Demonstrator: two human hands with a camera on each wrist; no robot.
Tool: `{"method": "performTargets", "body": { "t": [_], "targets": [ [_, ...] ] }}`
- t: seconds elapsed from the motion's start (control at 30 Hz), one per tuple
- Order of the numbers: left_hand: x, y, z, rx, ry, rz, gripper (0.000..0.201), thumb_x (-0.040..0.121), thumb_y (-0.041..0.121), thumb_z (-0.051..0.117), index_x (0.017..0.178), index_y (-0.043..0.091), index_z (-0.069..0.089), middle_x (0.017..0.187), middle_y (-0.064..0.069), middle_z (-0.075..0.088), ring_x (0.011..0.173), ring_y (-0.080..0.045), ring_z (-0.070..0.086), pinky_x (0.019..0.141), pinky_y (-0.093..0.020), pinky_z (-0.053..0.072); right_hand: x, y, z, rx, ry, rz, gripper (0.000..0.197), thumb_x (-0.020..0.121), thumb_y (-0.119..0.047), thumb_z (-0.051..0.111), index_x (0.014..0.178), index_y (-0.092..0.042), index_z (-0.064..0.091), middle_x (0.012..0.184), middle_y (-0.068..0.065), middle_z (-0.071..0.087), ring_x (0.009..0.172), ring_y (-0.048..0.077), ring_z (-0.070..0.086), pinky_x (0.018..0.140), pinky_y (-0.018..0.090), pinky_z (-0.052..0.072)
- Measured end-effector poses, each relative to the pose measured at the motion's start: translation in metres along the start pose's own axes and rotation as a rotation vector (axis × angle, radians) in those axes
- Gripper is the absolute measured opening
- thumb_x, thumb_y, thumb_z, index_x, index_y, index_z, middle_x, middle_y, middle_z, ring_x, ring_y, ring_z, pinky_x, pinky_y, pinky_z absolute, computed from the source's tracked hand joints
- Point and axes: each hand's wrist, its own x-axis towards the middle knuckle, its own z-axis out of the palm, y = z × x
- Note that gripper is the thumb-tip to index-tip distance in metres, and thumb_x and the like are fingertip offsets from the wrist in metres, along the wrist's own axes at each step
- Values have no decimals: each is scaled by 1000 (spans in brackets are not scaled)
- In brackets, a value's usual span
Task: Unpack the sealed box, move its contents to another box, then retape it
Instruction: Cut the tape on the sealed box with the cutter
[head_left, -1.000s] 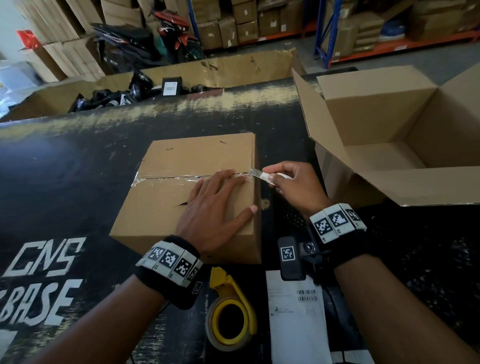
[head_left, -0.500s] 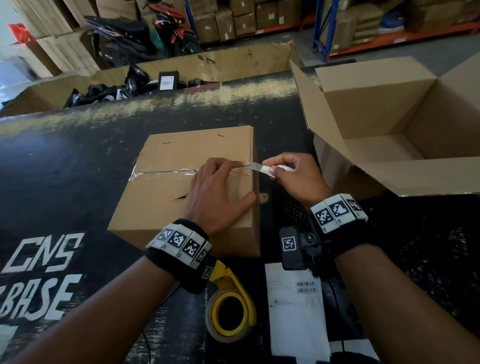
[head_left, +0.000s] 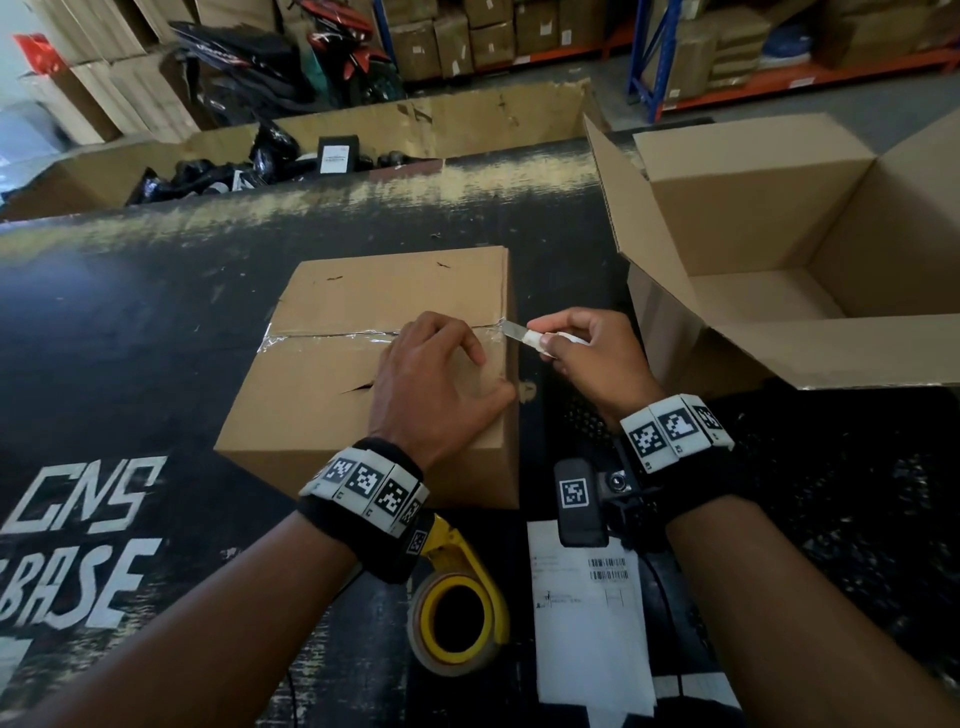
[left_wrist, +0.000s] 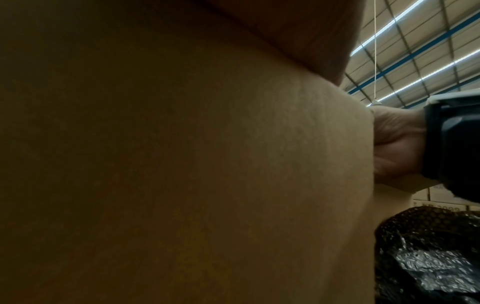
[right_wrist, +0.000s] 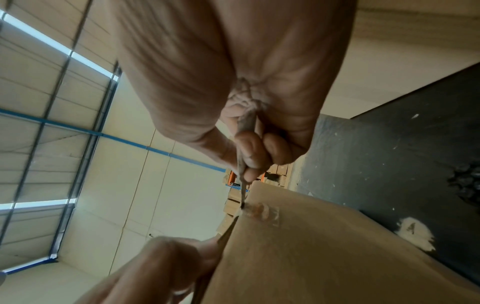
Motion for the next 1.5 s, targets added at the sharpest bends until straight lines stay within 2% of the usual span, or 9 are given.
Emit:
{"method": "performTargets", "body": {
  "t": [0.27, 0.47, 0.63, 0.8, 1.0, 1.17, 1.27, 1.4, 1.5],
  "targets": [
    [-3, 2, 0, -31, 31, 33, 36, 69, 54, 72, 89, 27, 62, 104, 10, 58, 97, -12, 56, 87, -46, 53, -1, -3, 14, -39, 28, -20, 20, 91, -7, 63, 105, -14, 76, 100, -2, 74, 94, 9, 68, 81, 21, 54],
    [-3, 1, 0, -16, 67, 34, 36, 67, 55, 72, 87, 27, 63, 103, 10, 59, 97, -12, 57, 86, -45, 53, -8, 3, 8, 14, 47, 7, 20, 91, -6, 63, 104, -14, 76, 96, -1, 74, 86, 8, 68, 70, 19, 51],
    [-3, 0, 1, -7, 63, 37, 36, 66, 54, 72, 86, 26, 63, 102, 10, 60, 96, -13, 57, 84, -46, 53, -4, -1, 19, -28, 60, 9, 19, 91, -9, 65, 105, -16, 75, 100, 0, 74, 94, 11, 69, 82, 26, 55],
    [-3, -1, 1, -3, 81, 52, 35, 68, 55, 72, 86, 27, 63, 102, 10, 61, 96, -12, 57, 84, -46, 52, -19, 0, 14, -10, -69, -5, 19, 90, -8, 65, 98, -19, 78, 97, -3, 75, 95, 10, 70, 87, 28, 56],
    [-4, -1, 0, 14, 76, 23, 35, 67, 55, 72, 89, 29, 63, 102, 11, 59, 96, -13, 57, 84, -46, 52, -16, 2, 22, -26, 32, -11, 19, 90, -11, 65, 102, -21, 76, 99, -6, 74, 94, 8, 69, 82, 29, 56],
    [-5, -3, -8, 8, -49, -17, 36, 77, 61, 60, 102, 35, 61, 117, 14, 54, 109, -9, 52, 96, -45, 50, -31, 9, -5, -14, 40, 34, 19, 93, -13, 63, 103, -21, 77, 94, -8, 75, 86, 6, 68, 74, 25, 53],
    [-10, -23, -28, 60, -84, -44, 44, 82, 63, 53, 115, 35, 61, 128, 14, 53, 118, -9, 51, 107, -47, 44, -37, 10, -16, 41, 91, 81, 19, 95, -15, 62, 104, -23, 76, 87, -6, 71, 69, 1, 60, 61, 19, 47],
    [-18, -67, -63, 279, -58, -200, 57, 89, 63, 52, 139, 36, 52, 156, 2, 38, 145, -23, 35, 118, -55, 25, -36, -5, -11, 37, 85, 23, 17, 94, -15, 64, 101, -24, 76, 85, -3, 72, 64, 6, 59, 60, 24, 51],
    [-31, -95, -81, 365, -104, -300, 71, 87, 75, 35, 149, 39, 39, 165, -2, 25, 151, -28, 25, 121, -60, 20, -30, -24, 3, -3, 43, -62, 15, 92, -13, 65, 96, -23, 75, 81, 1, 73, 60, 9, 62, 59, 25, 54]
  ]
}}
